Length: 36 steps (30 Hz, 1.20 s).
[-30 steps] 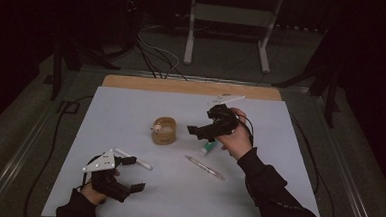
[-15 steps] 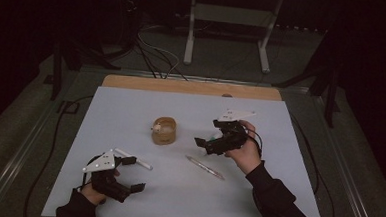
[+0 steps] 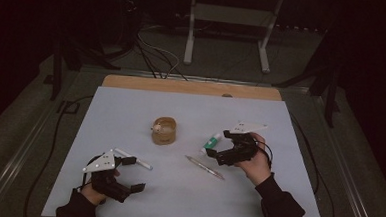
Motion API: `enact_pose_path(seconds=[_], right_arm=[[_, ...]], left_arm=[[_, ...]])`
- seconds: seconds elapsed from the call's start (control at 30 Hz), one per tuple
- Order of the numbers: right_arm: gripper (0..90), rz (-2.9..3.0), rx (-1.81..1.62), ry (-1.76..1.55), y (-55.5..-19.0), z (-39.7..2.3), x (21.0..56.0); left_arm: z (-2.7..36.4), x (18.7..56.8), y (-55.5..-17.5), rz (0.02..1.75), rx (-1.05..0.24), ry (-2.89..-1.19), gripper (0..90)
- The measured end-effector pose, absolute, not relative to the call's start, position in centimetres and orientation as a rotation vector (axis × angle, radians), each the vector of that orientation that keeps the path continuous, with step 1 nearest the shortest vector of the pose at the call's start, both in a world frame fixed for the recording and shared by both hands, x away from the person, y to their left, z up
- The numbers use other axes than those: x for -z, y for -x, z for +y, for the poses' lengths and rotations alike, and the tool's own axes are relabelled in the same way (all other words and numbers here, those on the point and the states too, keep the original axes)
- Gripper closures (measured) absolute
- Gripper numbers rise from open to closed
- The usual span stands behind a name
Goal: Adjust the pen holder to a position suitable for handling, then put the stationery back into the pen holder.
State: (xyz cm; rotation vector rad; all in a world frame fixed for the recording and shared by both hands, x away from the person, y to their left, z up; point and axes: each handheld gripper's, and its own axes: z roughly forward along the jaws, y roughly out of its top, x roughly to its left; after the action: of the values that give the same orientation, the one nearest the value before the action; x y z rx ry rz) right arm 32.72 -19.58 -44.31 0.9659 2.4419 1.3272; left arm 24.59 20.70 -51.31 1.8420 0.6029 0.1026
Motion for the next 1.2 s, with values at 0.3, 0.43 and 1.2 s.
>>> enact_pose_path(seconds=[0.3, 0.43, 1.2], right_arm=[[3.2, 2.466, -1.372, -0.979, -31.2, -20.9, 46.1], [3.1, 2.517, -1.375, -0.954, -30.6, -21.1, 46.9], [42.7, 2.648, -1.107, -0.795, -30.2, -18.7, 50.6]], left_arm=[[20.7, 51.3, -24.6, 0.605, -0.106, -1.840, 0.2], [20.7, 51.3, -24.5, 0.603, -0.112, -1.843, 0.2], [20.8, 51.2, -24.5, 0.596, -0.112, -1.842, 0.2]])
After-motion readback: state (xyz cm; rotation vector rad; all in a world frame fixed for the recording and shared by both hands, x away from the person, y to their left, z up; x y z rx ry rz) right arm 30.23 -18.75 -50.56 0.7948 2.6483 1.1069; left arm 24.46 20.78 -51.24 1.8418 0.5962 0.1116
